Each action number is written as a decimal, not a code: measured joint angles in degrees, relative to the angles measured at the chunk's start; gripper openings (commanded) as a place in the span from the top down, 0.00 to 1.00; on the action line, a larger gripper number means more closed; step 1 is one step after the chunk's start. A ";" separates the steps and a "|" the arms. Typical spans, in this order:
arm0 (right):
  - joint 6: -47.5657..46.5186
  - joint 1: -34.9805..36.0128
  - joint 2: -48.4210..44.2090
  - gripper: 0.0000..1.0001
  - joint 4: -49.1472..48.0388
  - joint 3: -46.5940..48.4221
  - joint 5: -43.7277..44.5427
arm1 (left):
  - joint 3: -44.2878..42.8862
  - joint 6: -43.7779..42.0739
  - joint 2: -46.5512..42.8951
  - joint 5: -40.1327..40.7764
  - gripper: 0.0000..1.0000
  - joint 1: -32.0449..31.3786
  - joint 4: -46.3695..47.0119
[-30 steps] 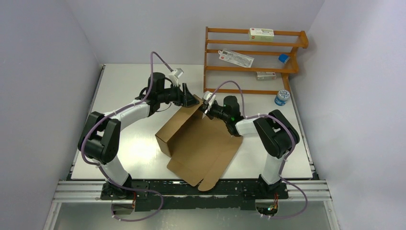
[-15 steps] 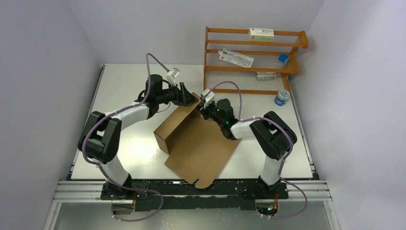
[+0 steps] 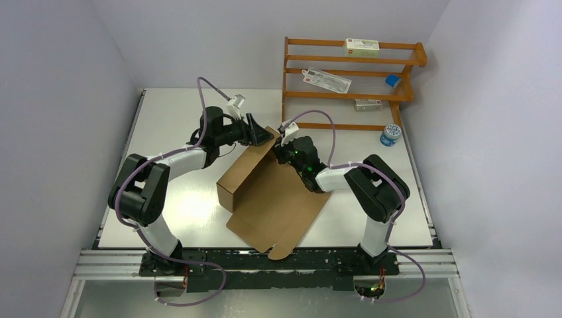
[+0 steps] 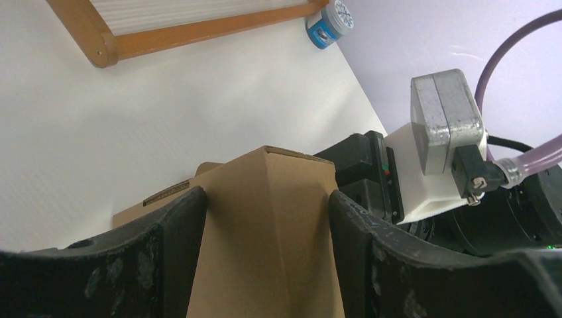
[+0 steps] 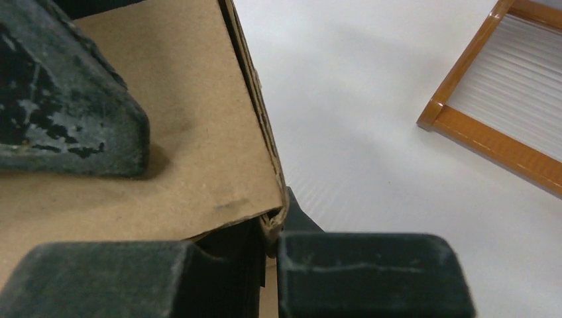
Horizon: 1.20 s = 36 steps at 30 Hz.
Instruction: Fold the paper box
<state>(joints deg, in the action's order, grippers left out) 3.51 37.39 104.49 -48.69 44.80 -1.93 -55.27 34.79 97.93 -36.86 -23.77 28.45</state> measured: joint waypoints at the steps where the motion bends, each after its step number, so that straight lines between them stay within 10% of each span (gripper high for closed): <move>1: -0.09 0.42 0.02 0.95 0.79 0.48 1.03 | 0.26 0.70 0.02 0.37 0.31 0.00 0.61; 22: 6.10 2.71 -0.83 0.72 3.06 1.18 9.49 | 5.20 11.54 -0.20 4.02 0.31 0.00 10.75; 36: 3.93 3.63 -1.40 0.58 2.32 1.18 5.64 | -0.98 -4.48 -7.82 13.99 0.28 -3.72 -15.93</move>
<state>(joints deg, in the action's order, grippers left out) 7.44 41.01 103.09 -46.37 45.98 3.70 -56.25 30.30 90.11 -22.87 -27.49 12.51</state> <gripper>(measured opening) 0.363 0.717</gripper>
